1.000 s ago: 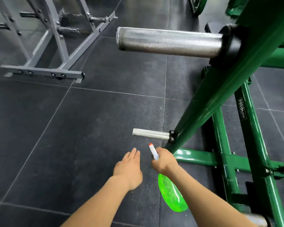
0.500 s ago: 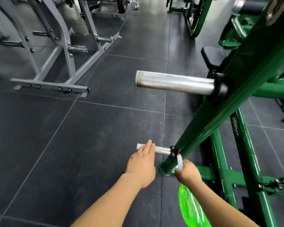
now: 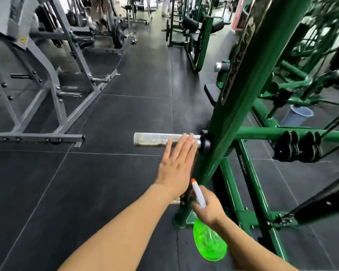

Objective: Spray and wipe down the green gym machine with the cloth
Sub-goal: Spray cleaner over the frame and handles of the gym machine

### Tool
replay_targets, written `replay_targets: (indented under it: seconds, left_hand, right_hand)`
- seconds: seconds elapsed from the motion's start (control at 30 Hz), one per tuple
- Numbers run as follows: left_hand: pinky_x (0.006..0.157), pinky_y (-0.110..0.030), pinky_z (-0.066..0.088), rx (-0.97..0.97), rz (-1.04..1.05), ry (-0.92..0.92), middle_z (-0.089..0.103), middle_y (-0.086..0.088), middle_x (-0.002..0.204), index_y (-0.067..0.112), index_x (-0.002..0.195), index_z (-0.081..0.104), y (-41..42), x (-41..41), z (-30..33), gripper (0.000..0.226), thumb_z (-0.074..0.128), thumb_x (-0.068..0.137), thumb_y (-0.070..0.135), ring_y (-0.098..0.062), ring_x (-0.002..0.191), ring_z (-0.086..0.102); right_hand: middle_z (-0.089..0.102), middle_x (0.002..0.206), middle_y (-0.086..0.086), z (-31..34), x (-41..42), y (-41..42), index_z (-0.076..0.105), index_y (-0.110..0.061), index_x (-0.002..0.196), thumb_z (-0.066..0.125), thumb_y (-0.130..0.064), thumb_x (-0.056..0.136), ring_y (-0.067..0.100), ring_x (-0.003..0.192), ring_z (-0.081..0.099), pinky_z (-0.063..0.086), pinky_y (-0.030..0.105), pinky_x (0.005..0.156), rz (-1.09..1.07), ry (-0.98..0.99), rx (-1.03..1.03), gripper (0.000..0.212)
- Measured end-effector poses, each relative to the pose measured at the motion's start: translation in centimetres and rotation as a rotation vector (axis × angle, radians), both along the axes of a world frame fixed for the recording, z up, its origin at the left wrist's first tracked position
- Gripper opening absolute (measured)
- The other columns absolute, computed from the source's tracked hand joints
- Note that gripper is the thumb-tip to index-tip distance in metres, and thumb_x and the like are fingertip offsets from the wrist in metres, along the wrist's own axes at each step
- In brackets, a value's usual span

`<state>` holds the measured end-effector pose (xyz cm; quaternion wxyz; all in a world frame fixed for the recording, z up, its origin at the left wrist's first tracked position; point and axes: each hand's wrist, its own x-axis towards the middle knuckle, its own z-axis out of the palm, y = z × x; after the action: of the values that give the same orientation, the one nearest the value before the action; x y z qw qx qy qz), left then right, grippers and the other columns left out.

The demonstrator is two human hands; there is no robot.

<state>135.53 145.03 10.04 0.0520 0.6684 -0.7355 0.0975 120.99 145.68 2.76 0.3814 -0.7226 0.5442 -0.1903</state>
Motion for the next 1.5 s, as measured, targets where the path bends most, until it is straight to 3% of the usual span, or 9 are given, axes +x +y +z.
replay_targets:
  seconds: [0.1,0.2,0.37,0.5,0.8,0.97,1.07,1.23,1.5]
  left_hand:
    - [0.117,-0.054,-0.01,0.229,0.174,-0.086,-0.027,-0.012,0.156,0.005,0.147,-0.022,-1.3,0.4,1.3,0.079,0.035,0.095,0.017,-0.028,0.145,-0.023]
    - [0.118,-0.052,-0.006,0.363,0.263,-0.039,-0.026,-0.009,0.157,0.007,0.148,-0.023,-1.9,0.5,2.2,0.093,0.049,0.09,0.019,-0.024,0.147,-0.019]
    - [0.12,-0.049,0.005,0.525,0.243,-0.024,-0.024,-0.007,0.158,0.008,0.15,-0.02,-2.4,0.4,4.2,0.099,0.054,0.086,0.022,-0.024,0.147,-0.018]
    - [0.12,-0.047,0.005,0.599,0.236,0.009,-0.024,-0.006,0.158,0.009,0.15,-0.019,-2.6,0.5,5.5,0.099,0.054,0.085,0.021,-0.023,0.147,-0.018]
    - [0.12,-0.047,0.004,0.578,0.237,0.023,-0.024,-0.005,0.158,0.009,0.15,-0.018,-2.7,0.6,5.0,0.097,0.053,0.085,0.022,-0.022,0.147,-0.019]
    - [0.121,-0.042,0.003,0.414,0.273,0.04,-0.019,-0.005,0.16,0.008,0.151,-0.015,0.0,1.9,3.6,0.089,0.048,0.091,0.024,-0.021,0.148,-0.015]
    - [0.121,-0.042,0.005,0.414,0.441,0.08,-0.021,-0.007,0.159,0.006,0.151,-0.015,2.2,3.1,2.8,0.087,0.048,0.093,0.02,-0.022,0.148,-0.015]
    - [0.121,-0.041,0.01,0.486,0.5,0.152,-0.02,-0.005,0.16,0.007,0.152,-0.01,4.3,4.5,3.5,0.086,0.049,0.09,0.016,-0.02,0.148,-0.014]
    - [0.12,-0.042,0.011,0.501,0.442,0.164,-0.015,-0.003,0.161,0.008,0.153,-0.008,3.3,3.6,5.3,0.085,0.049,0.091,0.021,-0.018,0.149,-0.011]
  right_hand:
    - [0.05,0.067,-0.008,3.2,-0.8,-0.7,0.049,-0.02,0.079,0.047,-0.024,0.065,0.007,0.061,0.045,0.036,0.019,0.058,-0.017,-0.04,-0.066,0.015]
    - [0.049,0.066,-0.009,6.4,-1.7,-1.7,0.045,-0.024,0.074,0.046,-0.024,0.066,0.008,0.06,0.044,0.034,0.017,0.054,-0.049,-0.033,-0.127,0.008]
    - [0.045,0.065,-0.005,10.3,-1.3,-2.7,0.037,-0.02,0.069,0.04,-0.026,0.065,0.015,0.059,0.04,0.033,0.033,0.057,-0.106,0.042,-0.161,0.008]
    - [0.048,0.068,-0.003,11.9,-1.1,-2.8,0.047,-0.011,0.079,0.04,-0.028,0.061,0.015,0.06,0.042,0.035,0.027,0.057,-0.108,-0.01,-0.135,0.025]
    - [0.044,0.065,-0.007,13.4,0.6,-3.5,0.04,-0.02,0.069,0.044,-0.03,0.061,0.021,0.069,0.045,0.032,0.027,0.059,0.085,0.08,-0.018,0.014]
    - [0.049,0.072,-0.001,13.9,1.4,-3.7,0.048,-0.013,0.078,0.054,-0.011,0.077,0.021,0.072,0.046,0.04,0.031,0.065,0.152,0.134,0.03,0.007]
    - [0.051,0.081,0.003,14.9,3.4,-3.4,0.049,-0.013,0.079,0.052,-0.021,0.069,0.02,0.076,0.046,0.04,0.032,0.068,0.247,0.15,0.022,0.014]
    - [0.06,0.095,0.013,15.8,7.4,-2.6,0.036,-0.02,0.066,0.053,-0.011,0.083,0.03,0.089,0.054,0.031,0.026,0.066,0.337,0.275,-0.044,0.026]
    - [0.06,0.101,0.012,15.1,5.8,-2.8,0.045,-0.014,0.085,0.052,-0.012,0.083,0.026,0.089,0.052,0.033,0.024,0.07,0.209,0.281,0.008,0.008]
